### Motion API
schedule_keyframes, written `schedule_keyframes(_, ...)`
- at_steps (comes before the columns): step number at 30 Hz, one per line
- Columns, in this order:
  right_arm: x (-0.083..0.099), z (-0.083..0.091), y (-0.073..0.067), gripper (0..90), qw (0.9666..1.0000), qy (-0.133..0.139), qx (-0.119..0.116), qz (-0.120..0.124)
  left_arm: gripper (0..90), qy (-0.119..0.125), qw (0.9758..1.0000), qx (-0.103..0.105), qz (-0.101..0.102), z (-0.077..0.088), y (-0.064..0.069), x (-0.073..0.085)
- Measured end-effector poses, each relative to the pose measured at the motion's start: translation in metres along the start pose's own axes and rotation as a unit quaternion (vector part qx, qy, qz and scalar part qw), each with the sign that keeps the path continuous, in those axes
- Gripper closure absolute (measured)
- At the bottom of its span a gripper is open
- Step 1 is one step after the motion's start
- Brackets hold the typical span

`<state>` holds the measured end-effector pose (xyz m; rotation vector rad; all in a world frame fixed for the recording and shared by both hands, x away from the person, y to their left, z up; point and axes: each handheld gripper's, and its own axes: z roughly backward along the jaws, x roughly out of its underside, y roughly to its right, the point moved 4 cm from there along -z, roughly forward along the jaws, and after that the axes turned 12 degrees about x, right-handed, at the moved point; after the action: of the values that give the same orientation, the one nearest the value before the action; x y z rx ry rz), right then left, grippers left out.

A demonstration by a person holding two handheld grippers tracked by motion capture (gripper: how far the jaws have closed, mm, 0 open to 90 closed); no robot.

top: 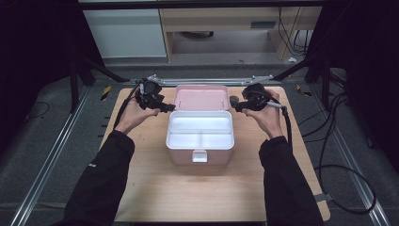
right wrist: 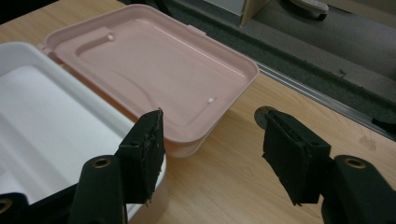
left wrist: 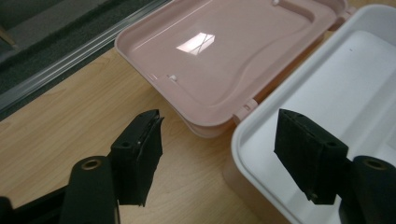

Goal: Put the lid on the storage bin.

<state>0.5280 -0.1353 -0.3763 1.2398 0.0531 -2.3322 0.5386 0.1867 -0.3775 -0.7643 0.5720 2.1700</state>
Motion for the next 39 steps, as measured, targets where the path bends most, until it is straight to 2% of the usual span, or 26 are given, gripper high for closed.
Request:
schedule_keyframes(1, 0.0, -0.008, 0.002, 39.4, 0.9999, 0.004, -0.001, -0.015, 30.6, 0.006, 0.9999, -0.005, 0.009, -0.003, -0.004, -0.001)
schedule_keyframes(2, 0.0, -0.008, 0.002, 39.4, 0.9999, 0.004, -0.001, -0.015, 30.6, 0.012, 0.9998, -0.006, 0.015, -0.006, -0.006, -0.001)
schedule_keyframes(3, 0.0, -0.012, 0.002, 39.3, 0.9997, 0.003, -0.002, -0.024, 30.1, 0.019, 0.9996, -0.006, 0.021, -0.009, -0.009, -0.002)
schedule_keyframes(7, 0.002, -0.03, 0.004, 36.1, 0.9993, -0.004, 0.003, -0.036, 28.1, 0.042, 0.998, -0.019, 0.043, -0.021, -0.018, -0.006)
schedule_keyframes(9, 0.004, -0.039, 0.004, 36.2, 0.9988, -0.009, 0.003, -0.048, 27.7, 0.041, 0.9975, -0.016, 0.056, -0.028, -0.022, -0.007)
schedule_keyframes(10, 0.007, -0.05, 0.004, 36.1, 0.9982, -0.014, 0.0, -0.058, 26.9, 0.038, 0.9974, -0.015, 0.059, -0.032, -0.024, -0.007)
schedule_keyframes(11, 0.007, -0.05, 0.004, 36.1, 0.9982, -0.014, 0.0, -0.058, 26.9, 0.035, 0.9973, -0.013, 0.063, -0.036, -0.026, -0.006)
schedule_keyframes(13, 0.009, -0.063, 0.002, 35.8, 0.9976, -0.013, -0.002, -0.068, 26.7, 0.031, 0.9973, -0.01, 0.066, -0.045, -0.029, -0.004)
schedule_keyframes(14, 0.009, -0.063, 0.002, 35.8, 0.9976, -0.013, -0.002, -0.068, 26.7, 0.029, 0.9973, -0.008, 0.067, -0.049, -0.031, -0.003)
schedule_keyframes(16, 0.01, -0.075, 0.0, 35.3, 0.9963, -0.01, -0.014, -0.085, 26.9, 0.028, 0.997, 0.0, 0.073, -0.055, -0.034, -0.002)
schedule_keyframes(19, 0.01, -0.083, -0.002, 35.2, 0.9959, -0.017, -0.019, -0.087, 27.4, 0.025, 0.9968, 0.006, 0.075, -0.064, -0.039, 0.0)
schedule_keyframes(22, 0.012, -0.092, -0.003, 35.6, 0.9945, -0.019, -0.026, -0.099, 29.6, 0.026, 0.9963, 0.019, 0.08, -0.072, -0.042, 0.001)
schedule_keyframes(25, 0.018, -0.104, -0.005, 36.0, 0.9939, -0.037, -0.029, -0.1, 30.8, 0.024, 0.9964, 0.023, 0.078, -0.079, -0.042, 0.002)
schedule_keyframes(28, 0.021, -0.108, -0.006, 37.2, 0.9929, -0.047, -0.035, -0.103, 33.4, 0.023, 0.9962, 0.026, 0.08, -0.082, -0.045, 0.004)
schedule_keyframes(29, 0.02, -0.109, -0.009, 40.4, 0.9922, -0.042, -0.048, -0.107, 34.6, 0.023, 0.9961, 0.027, 0.081, -0.082, -0.046, 0.004)
schedule_keyframes(31, 0.019, -0.11, -0.011, 39.1, 0.9911, -0.041, -0.054, -0.114, 35.3, 0.023, 0.9958, 0.027, 0.084, -0.08, -0.046, 0.004)
schedule_keyframes(33, 0.019, -0.11, -0.01, 42.3, 0.9921, -0.042, -0.049, -0.107, 38.6, 0.022, 0.9957, 0.027, 0.086, -0.078, -0.046, 0.004)
schedule_keyframes(36, 0.018, -0.108, -0.009, 42.8, 0.991, -0.041, -0.053, -0.116, 39.7, 0.026, 0.9949, 0.033, 0.091, -0.074, -0.045, 0.003)
schedule_keyframes(39, 0.016, -0.105, -0.008, 43.2, 0.9907, -0.039, -0.054, -0.118, 42.4, 0.025, 0.9953, 0.028, 0.089, -0.071, -0.044, 0.002)
